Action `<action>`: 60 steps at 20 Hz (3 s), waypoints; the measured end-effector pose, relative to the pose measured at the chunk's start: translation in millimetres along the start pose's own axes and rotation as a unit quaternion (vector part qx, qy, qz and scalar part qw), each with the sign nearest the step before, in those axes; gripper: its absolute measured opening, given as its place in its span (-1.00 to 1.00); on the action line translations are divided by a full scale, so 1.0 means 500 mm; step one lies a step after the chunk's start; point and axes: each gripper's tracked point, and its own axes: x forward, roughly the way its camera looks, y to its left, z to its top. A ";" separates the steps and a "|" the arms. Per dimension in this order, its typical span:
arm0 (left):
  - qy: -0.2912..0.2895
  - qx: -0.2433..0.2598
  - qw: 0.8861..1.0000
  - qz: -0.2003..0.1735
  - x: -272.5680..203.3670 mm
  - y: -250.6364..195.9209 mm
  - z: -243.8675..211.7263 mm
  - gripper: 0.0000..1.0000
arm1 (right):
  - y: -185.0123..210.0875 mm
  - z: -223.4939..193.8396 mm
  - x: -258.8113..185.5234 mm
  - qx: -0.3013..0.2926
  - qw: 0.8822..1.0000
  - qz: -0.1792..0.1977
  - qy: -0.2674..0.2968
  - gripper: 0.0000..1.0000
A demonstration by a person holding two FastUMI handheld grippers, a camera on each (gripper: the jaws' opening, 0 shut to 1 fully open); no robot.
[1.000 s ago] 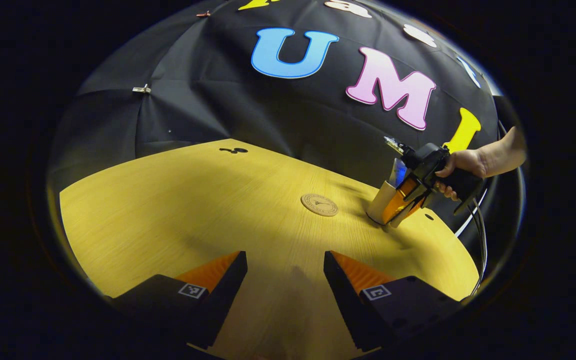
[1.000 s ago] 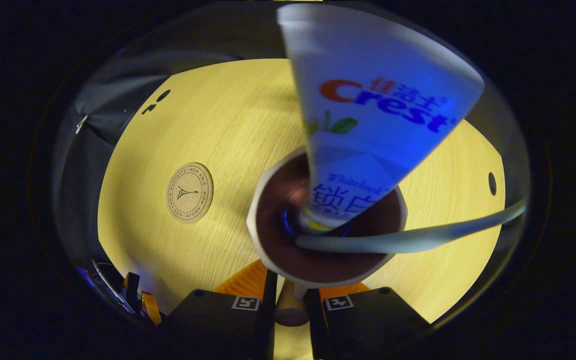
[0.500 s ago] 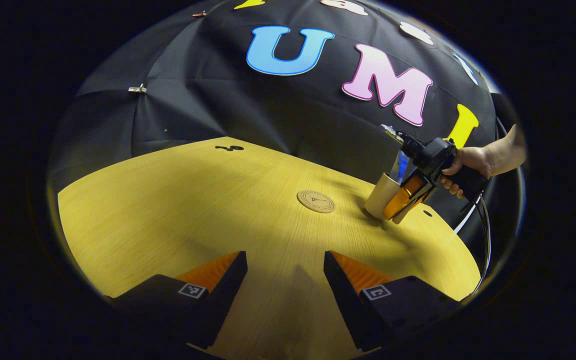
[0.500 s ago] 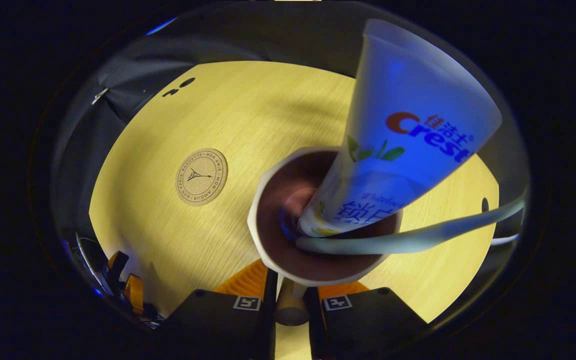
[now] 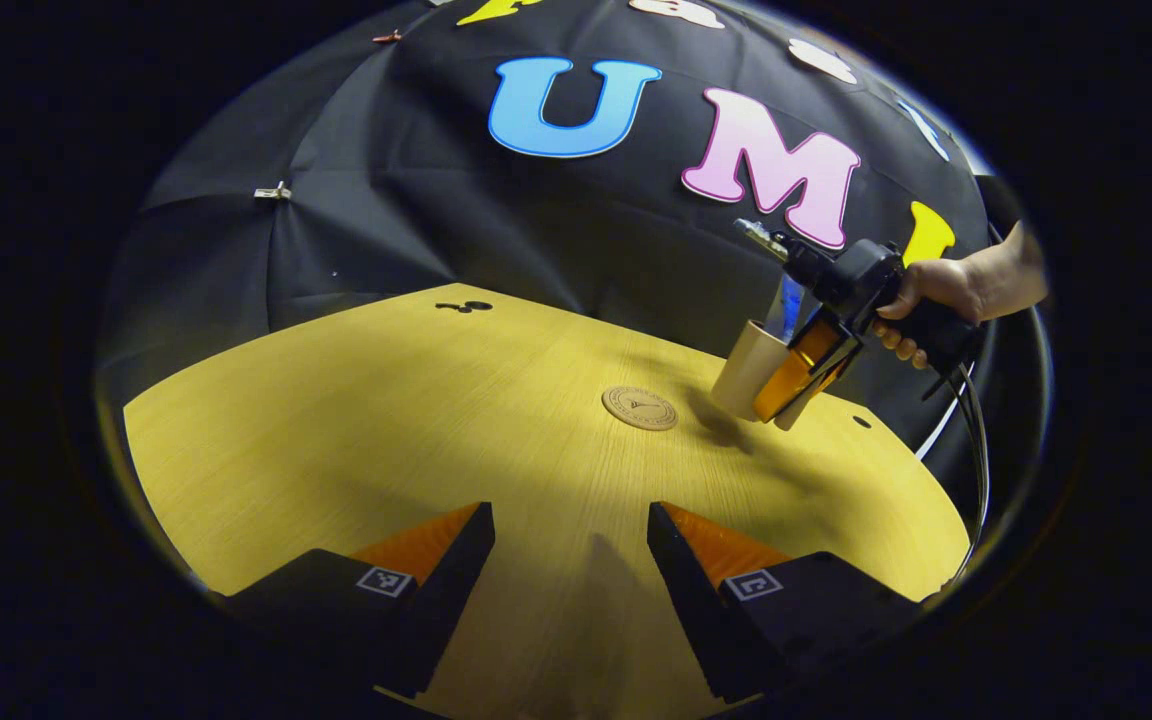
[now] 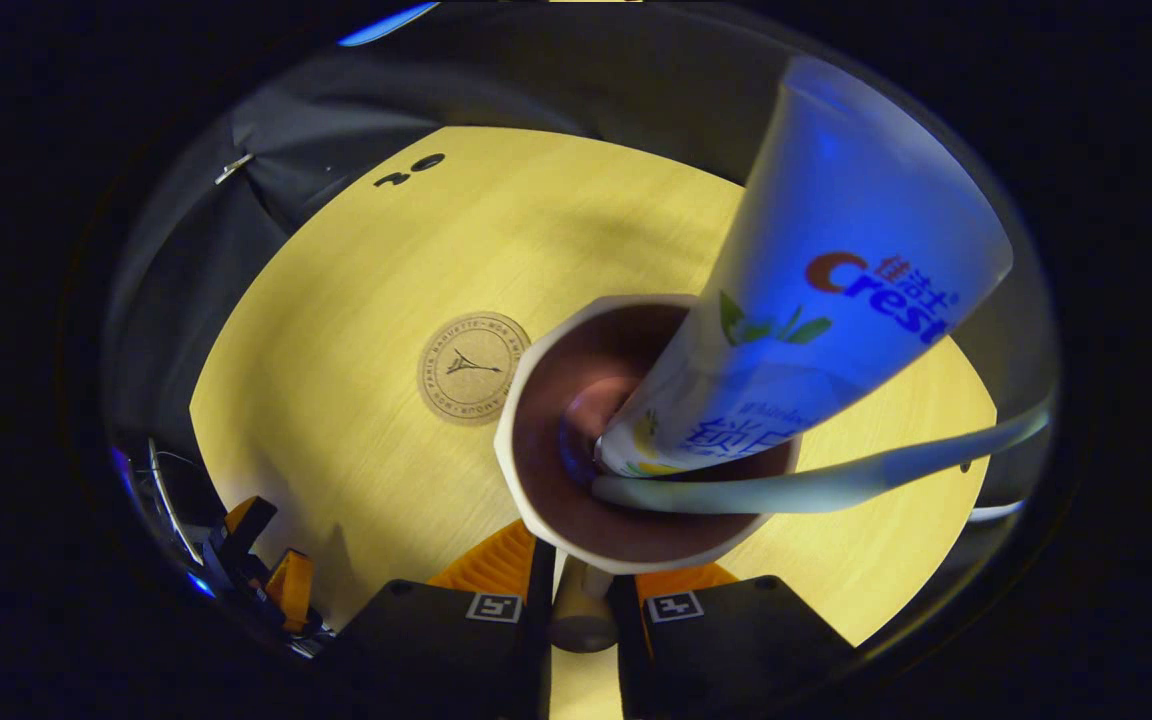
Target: Put the toothbrush and toothpaste on the desktop into the cup, then pick up the cup and place it on the coaster on the desktop.
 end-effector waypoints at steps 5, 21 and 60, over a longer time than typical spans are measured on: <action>-0.006 -0.014 1.000 0.006 -0.031 0.027 0.013 0.94 | 0.068 0.032 0.017 -0.035 0.999 0.003 -0.006 -0.39; -0.010 -0.053 0.997 0.046 -0.088 0.143 0.020 0.94 | 0.151 0.076 0.098 -0.068 0.997 -0.025 0.007 -0.53; -0.143 0.035 0.989 -0.029 -0.476 -0.168 0.398 0.94 | 0.143 -0.280 -0.722 0.169 0.868 -0.124 -0.450 0.96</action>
